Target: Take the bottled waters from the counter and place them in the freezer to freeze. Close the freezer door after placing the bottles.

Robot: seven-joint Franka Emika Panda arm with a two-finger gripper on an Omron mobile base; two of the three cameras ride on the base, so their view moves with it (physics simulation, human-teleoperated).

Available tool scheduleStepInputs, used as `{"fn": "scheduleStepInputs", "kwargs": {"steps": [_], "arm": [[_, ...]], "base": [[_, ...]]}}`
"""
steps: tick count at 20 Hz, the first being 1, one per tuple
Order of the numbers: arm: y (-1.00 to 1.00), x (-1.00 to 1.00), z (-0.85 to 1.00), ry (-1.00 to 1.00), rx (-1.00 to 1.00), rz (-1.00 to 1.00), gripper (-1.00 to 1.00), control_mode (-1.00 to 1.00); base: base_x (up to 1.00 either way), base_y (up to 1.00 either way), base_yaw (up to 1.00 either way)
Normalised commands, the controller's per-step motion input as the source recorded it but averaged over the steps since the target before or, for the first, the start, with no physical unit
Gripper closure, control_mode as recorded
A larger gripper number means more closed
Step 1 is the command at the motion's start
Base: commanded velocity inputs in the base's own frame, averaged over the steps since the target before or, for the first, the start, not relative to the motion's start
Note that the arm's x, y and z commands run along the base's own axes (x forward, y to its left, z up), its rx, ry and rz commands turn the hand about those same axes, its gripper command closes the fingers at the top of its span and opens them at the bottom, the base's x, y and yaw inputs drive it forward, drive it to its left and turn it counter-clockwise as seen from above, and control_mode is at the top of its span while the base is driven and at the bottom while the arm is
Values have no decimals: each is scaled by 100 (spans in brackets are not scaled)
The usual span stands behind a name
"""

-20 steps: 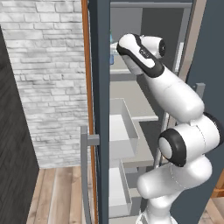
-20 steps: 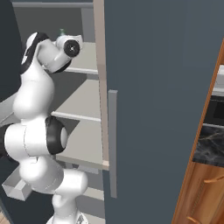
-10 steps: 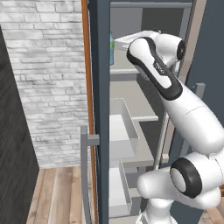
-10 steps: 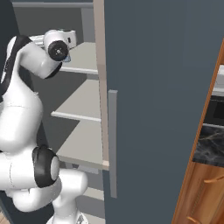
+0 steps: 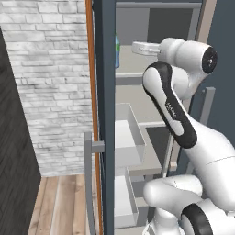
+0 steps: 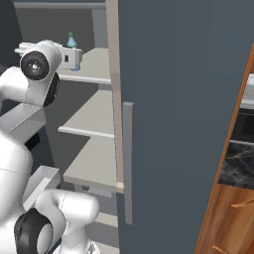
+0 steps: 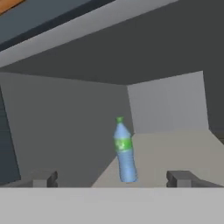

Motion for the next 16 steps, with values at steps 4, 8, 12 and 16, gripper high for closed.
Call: {"fn": "scheduleStepInputs", "kwargs": {"steps": [4, 8, 12, 16], "arm": [[-1, -100, -69, 43, 0, -14, -100, -100], [-22, -100, -81, 38, 1, -14, -100, -100], [-41, -100, -100, 10, -7, -1, -100, -100], [-30, -50, -50, 0, -1, 0, -100, 100]], "base": [[0, 0, 0], [0, 0, 0], [0, 0, 0], [-50, -50, 0]]}}
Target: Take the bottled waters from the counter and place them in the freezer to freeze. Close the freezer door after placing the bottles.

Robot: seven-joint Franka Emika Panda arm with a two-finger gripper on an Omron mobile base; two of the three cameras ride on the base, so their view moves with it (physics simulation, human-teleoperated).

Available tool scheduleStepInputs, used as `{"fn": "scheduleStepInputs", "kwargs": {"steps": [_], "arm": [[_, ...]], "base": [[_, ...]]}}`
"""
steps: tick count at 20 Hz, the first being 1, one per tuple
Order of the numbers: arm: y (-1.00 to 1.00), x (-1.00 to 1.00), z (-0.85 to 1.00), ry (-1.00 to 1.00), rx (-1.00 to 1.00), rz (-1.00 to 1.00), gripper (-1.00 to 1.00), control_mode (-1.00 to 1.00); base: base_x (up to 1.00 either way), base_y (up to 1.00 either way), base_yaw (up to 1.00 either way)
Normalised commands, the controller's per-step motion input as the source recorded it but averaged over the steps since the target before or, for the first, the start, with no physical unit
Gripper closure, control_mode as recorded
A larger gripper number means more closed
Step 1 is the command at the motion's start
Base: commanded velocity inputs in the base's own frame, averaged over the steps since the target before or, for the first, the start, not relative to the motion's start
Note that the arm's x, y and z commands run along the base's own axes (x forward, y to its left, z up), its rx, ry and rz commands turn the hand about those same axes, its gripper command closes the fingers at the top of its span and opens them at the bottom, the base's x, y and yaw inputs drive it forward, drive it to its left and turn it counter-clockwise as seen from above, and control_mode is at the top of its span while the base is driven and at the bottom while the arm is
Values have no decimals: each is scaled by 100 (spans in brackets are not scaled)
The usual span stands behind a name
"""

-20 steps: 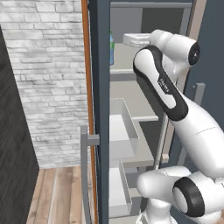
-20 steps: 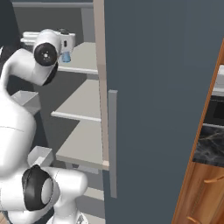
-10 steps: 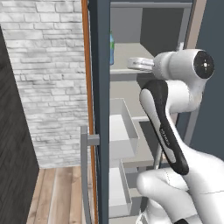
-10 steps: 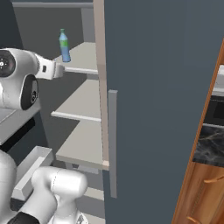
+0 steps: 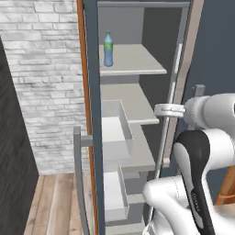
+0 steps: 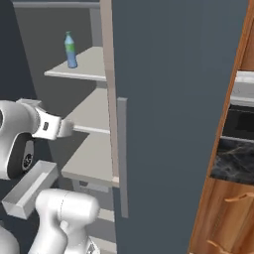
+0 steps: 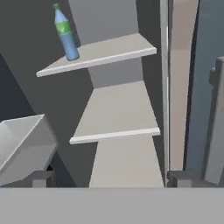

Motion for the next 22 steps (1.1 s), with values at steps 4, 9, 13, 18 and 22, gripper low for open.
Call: {"fn": "scheduleStepInputs", "kwargs": {"steps": [4, 9, 13, 18, 22], "arm": [[0, 0, 0, 0, 0, 0, -100, 100], [0, 0, 0, 0, 0, 0, -100, 100], [0, 0, 0, 0, 0, 0, -100, 100], [0, 0, 0, 0, 0, 0, -100, 100], [0, 0, 0, 0, 0, 0, -100, 100]], "base": [[-100, -100, 0], [-96, -100, -7], [-69, -100, -17], [-3, -100, -7], [73, -100, 9]]}}
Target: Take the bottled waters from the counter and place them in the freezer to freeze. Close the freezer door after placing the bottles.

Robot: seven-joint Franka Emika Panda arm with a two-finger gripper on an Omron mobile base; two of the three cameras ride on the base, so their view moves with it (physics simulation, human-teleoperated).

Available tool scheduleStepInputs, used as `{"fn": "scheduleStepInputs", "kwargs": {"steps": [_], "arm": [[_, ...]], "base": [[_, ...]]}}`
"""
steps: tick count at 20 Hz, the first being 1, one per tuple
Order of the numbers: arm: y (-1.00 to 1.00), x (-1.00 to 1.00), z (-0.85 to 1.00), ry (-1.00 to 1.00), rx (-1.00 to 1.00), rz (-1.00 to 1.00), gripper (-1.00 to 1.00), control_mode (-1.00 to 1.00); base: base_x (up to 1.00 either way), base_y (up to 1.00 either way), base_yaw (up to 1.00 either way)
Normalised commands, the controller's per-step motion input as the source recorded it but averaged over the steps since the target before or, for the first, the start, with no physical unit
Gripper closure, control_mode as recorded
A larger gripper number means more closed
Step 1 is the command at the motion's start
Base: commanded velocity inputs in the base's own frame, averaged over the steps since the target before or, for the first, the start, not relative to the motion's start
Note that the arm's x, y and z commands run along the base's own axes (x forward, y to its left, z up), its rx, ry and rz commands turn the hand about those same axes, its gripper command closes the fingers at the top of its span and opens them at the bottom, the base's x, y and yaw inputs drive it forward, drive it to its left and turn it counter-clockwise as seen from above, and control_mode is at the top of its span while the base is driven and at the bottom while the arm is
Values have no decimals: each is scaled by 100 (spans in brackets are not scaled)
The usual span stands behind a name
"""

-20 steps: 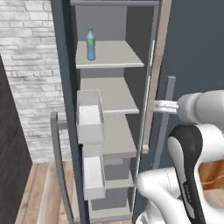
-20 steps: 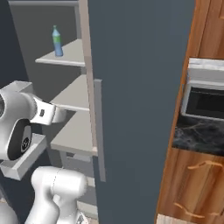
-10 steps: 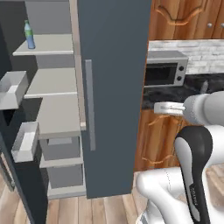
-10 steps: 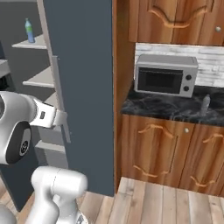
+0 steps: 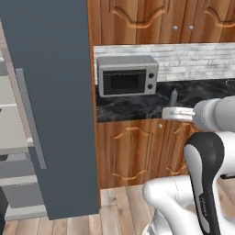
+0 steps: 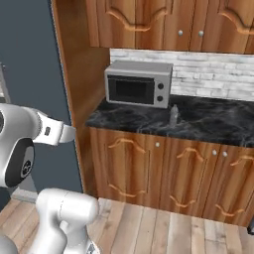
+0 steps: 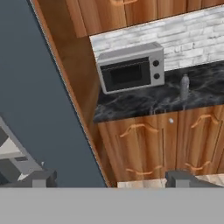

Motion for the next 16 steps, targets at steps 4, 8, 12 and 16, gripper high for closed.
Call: {"fn": "scheduleStepInputs", "kwargs": {"steps": [4, 8, 12, 16], "arm": [[0, 0, 0, 0, 0, 0, -100, 100], [0, 0, 0, 0, 0, 0, -100, 100], [0, 0, 0, 0, 0, 0, -100, 100], [0, 0, 0, 0, 0, 0, -100, 100]], "base": [[79, -100, 9], [67, -100, -3], [78, -100, -6], [88, -98, 0]]}}
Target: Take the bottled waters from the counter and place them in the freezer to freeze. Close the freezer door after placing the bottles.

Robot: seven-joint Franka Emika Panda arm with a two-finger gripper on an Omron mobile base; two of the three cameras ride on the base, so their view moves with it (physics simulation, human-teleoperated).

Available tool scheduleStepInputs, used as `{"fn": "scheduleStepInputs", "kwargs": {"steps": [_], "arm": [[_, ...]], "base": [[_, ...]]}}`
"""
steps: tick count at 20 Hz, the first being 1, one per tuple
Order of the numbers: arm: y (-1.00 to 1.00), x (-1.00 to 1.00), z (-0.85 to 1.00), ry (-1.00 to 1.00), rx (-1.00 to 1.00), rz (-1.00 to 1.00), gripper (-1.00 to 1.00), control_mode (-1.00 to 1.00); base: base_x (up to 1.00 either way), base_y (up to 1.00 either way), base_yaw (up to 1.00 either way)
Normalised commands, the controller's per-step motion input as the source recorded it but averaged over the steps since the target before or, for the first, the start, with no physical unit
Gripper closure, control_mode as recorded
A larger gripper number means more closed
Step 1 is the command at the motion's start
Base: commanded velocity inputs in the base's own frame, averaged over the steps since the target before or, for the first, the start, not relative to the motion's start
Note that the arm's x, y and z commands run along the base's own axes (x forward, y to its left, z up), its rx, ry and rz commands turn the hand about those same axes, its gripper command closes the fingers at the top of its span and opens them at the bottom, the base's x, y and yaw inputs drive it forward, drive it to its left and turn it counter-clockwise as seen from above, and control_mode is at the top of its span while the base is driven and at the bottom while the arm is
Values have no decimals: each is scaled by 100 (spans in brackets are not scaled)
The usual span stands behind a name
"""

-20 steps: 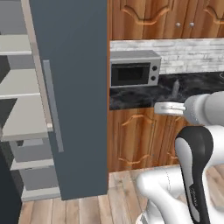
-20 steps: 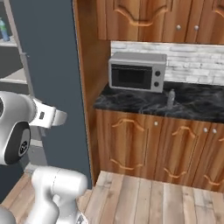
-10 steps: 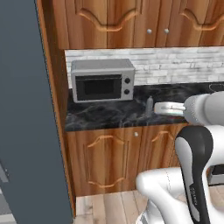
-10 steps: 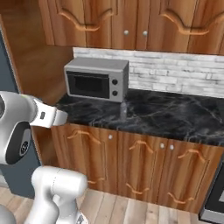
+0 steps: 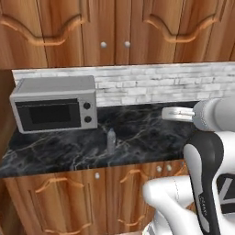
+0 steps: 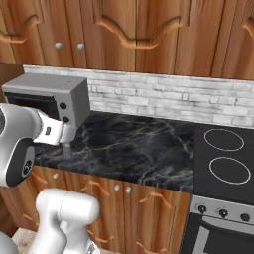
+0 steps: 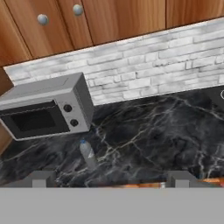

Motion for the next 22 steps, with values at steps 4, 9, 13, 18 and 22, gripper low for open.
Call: {"fn": "scheduleStepInputs", "kwargs": {"steps": [4, 9, 13, 18, 22], "arm": [[0, 0, 0, 0, 0, 0, -100, 100], [0, 0, 0, 0, 0, 0, -100, 100], [0, 0, 0, 0, 0, 0, -100, 100], [0, 0, 0, 0, 0, 0, -100, 100], [0, 0, 0, 0, 0, 0, -100, 100]], "base": [[55, -30, -2], [17, 38, -24], [0, 66, -31], [0, 30, -9], [23, 7, 0]]}}
